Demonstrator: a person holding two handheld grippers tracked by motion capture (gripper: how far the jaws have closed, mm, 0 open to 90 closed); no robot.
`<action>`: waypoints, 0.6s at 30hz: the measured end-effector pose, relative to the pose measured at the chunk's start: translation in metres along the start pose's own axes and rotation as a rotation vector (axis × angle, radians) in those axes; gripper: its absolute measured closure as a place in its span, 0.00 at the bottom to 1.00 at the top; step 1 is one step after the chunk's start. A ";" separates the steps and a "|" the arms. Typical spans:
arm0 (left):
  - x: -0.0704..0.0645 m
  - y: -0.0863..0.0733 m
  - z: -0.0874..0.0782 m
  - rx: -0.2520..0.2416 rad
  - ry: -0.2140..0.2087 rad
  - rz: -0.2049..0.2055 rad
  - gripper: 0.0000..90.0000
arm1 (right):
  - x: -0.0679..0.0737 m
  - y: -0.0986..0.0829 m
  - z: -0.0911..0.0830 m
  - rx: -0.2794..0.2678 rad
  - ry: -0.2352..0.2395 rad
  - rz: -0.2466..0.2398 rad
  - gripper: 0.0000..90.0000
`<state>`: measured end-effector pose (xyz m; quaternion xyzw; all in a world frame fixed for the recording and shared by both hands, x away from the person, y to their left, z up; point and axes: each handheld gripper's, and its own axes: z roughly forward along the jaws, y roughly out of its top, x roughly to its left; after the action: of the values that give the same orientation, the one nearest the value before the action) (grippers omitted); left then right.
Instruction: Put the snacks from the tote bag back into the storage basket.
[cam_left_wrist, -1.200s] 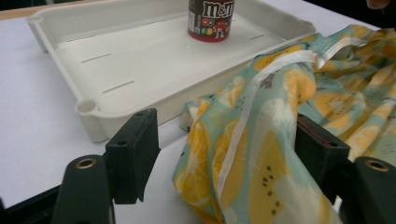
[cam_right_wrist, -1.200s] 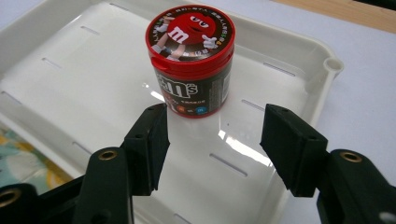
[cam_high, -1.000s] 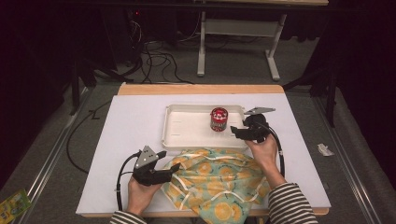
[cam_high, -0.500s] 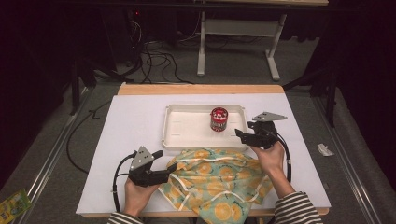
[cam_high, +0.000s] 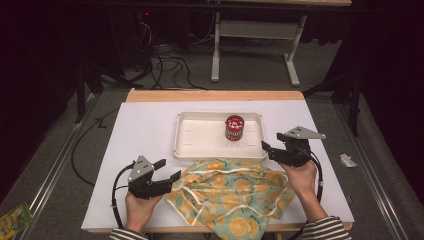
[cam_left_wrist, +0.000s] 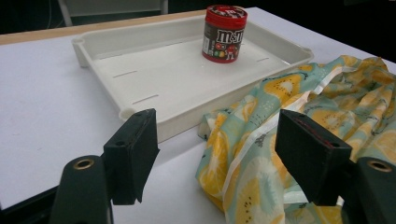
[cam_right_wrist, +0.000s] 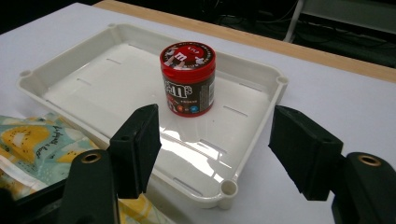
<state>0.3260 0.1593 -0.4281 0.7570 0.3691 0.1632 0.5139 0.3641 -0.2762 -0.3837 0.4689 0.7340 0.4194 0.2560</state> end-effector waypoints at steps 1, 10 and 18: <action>0.001 0.000 -0.001 -0.002 0.002 0.000 0.34 | 0.000 0.000 0.000 0.000 0.000 0.000 0.38; 0.006 0.000 -0.008 -0.013 0.021 -0.013 0.35 | -0.011 -0.011 -0.016 -0.028 -0.001 0.028 0.35; 0.009 0.001 -0.012 -0.011 0.039 -0.004 0.35 | -0.023 -0.019 -0.030 -0.062 -0.039 0.045 0.35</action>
<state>0.3251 0.1731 -0.4230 0.7499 0.3798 0.1790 0.5112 0.3414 -0.3121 -0.3849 0.4852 0.7047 0.4386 0.2751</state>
